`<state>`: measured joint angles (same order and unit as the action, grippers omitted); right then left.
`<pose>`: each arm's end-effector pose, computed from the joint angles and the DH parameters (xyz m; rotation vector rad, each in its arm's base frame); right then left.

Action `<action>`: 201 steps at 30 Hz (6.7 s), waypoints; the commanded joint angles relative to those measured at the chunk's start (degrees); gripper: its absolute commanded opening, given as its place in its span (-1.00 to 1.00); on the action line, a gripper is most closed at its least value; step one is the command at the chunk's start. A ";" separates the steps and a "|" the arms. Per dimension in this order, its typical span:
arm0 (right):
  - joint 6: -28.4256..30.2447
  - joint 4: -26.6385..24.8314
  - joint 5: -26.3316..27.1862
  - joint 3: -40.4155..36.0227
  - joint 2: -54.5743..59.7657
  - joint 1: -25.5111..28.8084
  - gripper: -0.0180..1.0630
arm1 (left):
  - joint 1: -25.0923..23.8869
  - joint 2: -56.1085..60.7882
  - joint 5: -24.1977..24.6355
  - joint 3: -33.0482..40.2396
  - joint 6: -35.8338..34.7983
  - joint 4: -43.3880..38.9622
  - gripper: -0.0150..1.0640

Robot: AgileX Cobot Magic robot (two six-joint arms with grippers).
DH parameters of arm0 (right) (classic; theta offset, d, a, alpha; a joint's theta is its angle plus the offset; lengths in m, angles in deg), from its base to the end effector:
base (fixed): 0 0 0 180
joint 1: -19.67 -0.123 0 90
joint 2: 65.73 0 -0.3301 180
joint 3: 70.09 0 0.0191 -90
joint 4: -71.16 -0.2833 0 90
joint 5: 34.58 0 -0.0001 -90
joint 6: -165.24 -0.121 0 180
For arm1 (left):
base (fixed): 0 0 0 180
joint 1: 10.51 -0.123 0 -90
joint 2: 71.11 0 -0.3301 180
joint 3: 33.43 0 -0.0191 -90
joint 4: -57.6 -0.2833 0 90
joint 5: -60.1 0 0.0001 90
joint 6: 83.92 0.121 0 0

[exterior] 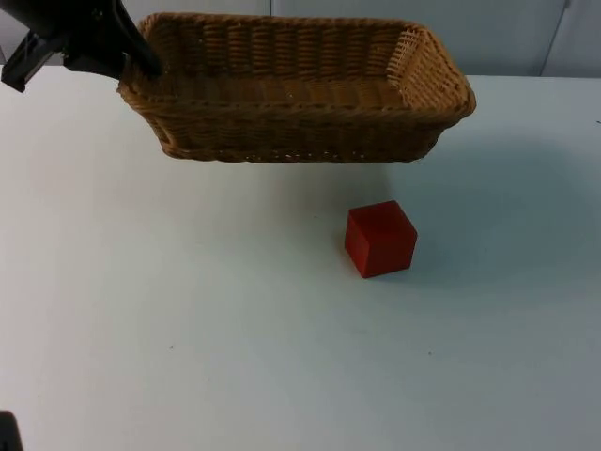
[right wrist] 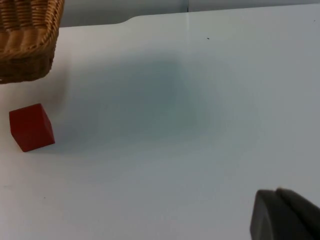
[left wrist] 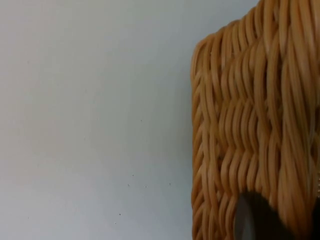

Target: Pick up the basket with the left hand and place the cube into the basket with the right hand.

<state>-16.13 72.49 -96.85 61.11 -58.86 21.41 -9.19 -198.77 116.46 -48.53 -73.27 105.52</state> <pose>0.0022 -0.0026 0.2813 0.0575 2.0576 -0.0318 0.5047 -0.0865 0.2052 -0.2792 2.7062 -1.0241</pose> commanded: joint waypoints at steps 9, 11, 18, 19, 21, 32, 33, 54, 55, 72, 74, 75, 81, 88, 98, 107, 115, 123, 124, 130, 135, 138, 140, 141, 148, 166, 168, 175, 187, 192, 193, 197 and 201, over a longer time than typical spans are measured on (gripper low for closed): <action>0.30 -0.14 0.40 -0.35 -0.15 0.43 -0.97 | -0.12 -0.09 -0.09 -0.47 0.94 2.49 -0.97; 0.30 -0.14 0.40 -0.35 -0.15 0.43 -0.97 | -0.12 -0.34 -0.09 -0.47 0.94 2.49 -0.97; 0.30 -0.14 0.40 -0.35 -0.15 0.43 -0.97 | -0.12 -0.36 -0.61 -0.47 0.94 2.49 -0.97; 0.30 -0.14 0.40 -0.35 -0.15 0.43 -0.97 | -0.12 -0.36 -0.61 -0.47 0.94 2.49 -0.97; 0.30 -0.14 0.40 -0.35 -0.15 0.43 -0.97 | -0.12 -0.36 -0.61 -0.47 0.94 2.49 -0.97; 0.30 -0.14 0.40 -0.35 -0.15 0.43 -0.97 | -0.12 -0.36 -0.61 -0.47 0.94 2.49 -0.97; 0.30 -0.14 0.40 -0.35 -0.15 0.43 -0.97 | -0.12 -0.36 -0.61 -0.47 0.94 2.49 -0.97; -0.08 0.24 0.40 -0.35 0.16 0.42 -0.97 | -0.12 -0.36 -0.72 -0.47 0.94 2.49 -0.97; -0.08 0.24 0.40 -0.35 0.16 0.42 -0.97 | -0.12 -0.36 -0.72 -0.47 0.94 2.49 -0.97; 36.85 -50.20 11.93 0.96 52.36 0.42 -0.97 | 2.23 0.66 -2.48 -3.53 0.94 -3.55 -0.97; 39.15 -51.49 12.93 1.19 55.29 0.27 -0.97 | 2.23 0.66 -3.31 -3.41 0.94 -3.12 -0.97; 39.88 -51.51 13.47 1.56 58.44 0.01 -0.97 | 2.23 0.66 -3.85 -3.31 0.94 -3.12 -0.97; 41.07 -50.71 16.37 2.18 65.38 -1.84 -0.96 | 2.23 0.66 -6.98 -3.31 0.94 -3.24 -0.97; 41.21 -48.73 22.45 2.18 65.38 -7.89 -0.96 | 2.23 0.66 -9.29 -3.31 0.94 -3.59 -0.97; 39.78 -47.91 33.65 2.18 65.38 -17.60 -0.96 | 2.23 0.66 -10.17 -3.31 0.94 -3.59 -0.97; 37.47 -46.42 34.72 3.45 74.58 -18.90 -0.96 | 2.23 0.66 -10.17 -3.31 0.94 -3.59 -0.97; 37.09 -46.13 30.99 11.14 82.05 -18.90 -0.96 | 2.23 0.66 -10.17 -3.31 0.94 -3.59 -0.97; 30.69 -39.96 30.83 16.30 88.43 -18.90 -0.94 | 2.23 0.66 -10.27 -3.31 0.94 -3.59 -0.97; 29.66 -39.53 30.83 16.71 89.45 -18.90 -0.89 | 2.23 0.66 -10.27 -3.31 0.94 -3.59 -0.97; 26.12 -37.59 30.83 17.85 93.61 -19.76 -0.60 | 2.23 0.66 -10.27 -3.31 0.94 -3.59 -0.97; 10.32 -21.80 31.92 22.59 97.97 -26.95 -0.58 | 2.23 0.66 -10.27 -3.31 0.94 -3.59 -0.97; 1.01 -11.41 32.18 24.95 99.40 -30.01 -0.58 | 2.23 0.66 -10.27 -3.31 0.94 -3.59 -0.97; -2.20 -7.74 32.18 26.22 100.14 -31.50 -0.54 | 2.23 0.66 -10.27 -3.31 0.94 -3.59 -0.97; -5.30 -4.43 32.18 27.30 100.83 -32.64 -0.47 | 2.23 0.66 -10.27 -3.31 0.94 -3.59 -0.97; -13.89 -1.33 31.22 33.37 103.61 -33.86 0.28 | 2.23 0.66 -10.27 -3.31 0.94 -3.59 -0.97; -16.63 1.88 38.45 33.64 113.87 -33.75 0.29 | 2.23 0.66 -10.27 -3.31 0.94 -3.59 -0.97; -15.26 2.19 39.18 33.64 114.34 -33.75 0.29 | 2.23 0.66 -10.27 -3.31 0.94 -3.59 -0.97; -11.46 3.40 40.00 34.21 114.34 -33.75 0.29 | 2.23 0.66 -10.27 -3.31 0.94 -3.59 -0.97; -10.21 7.32 38.78 40.74 114.34 -33.75 0.29 | 2.23 0.66 -10.39 -3.31 0.94 -3.59 -0.97; -10.41 7.61 38.62 40.73 114.34 -33.75 0.29 | 2.23 0.66 -10.39 -3.31 0.94 -3.59 -0.97; -10.66 7.46 38.96 40.73 114.34 -33.75 0.29 | 2.23 0.66 -10.39 -3.31 0.94 -3.59 -0.97; -10.66 7.46 39.90 40.73 114.34 -33.75 0.29 | 2.23 0.66 -10.39 -3.31 0.94 -3.59 -0.97; -10.66 7.46 40.36 40.73 114.49 -33.75 0.29 | 2.23 0.66 -10.54 -3.31 0.94 -3.59 -0.97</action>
<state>-26.68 79.53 -57.45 101.55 55.52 -12.18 -7.22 -199.12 106.76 -51.22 -72.04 99.70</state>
